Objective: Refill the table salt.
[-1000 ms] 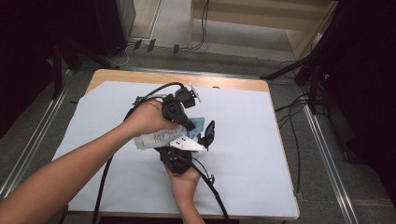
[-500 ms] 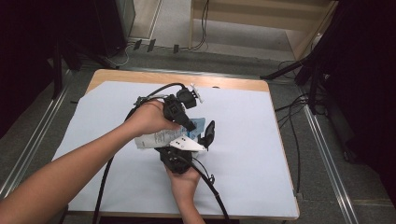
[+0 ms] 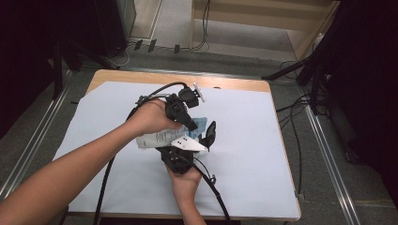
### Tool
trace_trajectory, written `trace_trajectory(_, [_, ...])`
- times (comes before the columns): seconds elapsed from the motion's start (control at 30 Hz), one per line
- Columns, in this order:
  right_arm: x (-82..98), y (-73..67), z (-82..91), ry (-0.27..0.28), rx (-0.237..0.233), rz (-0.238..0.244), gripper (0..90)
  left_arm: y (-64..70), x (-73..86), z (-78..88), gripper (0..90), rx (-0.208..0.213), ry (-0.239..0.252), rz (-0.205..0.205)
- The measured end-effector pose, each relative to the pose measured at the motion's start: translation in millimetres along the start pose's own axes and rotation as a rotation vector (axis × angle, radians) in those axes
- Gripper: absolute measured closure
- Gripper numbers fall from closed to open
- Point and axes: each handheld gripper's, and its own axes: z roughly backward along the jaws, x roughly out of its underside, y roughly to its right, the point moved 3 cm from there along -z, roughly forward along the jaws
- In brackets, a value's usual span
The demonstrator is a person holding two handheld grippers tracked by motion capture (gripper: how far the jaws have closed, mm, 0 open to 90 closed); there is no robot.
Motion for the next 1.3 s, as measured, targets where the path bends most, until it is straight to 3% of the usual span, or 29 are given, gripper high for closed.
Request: trace_trajectory(1.3, [-1.0,1.3,2.4,0.009,0.008,-0.009,90.0,2.4,-4.5,-3.3,90.0,0.003,-0.015,0.001])
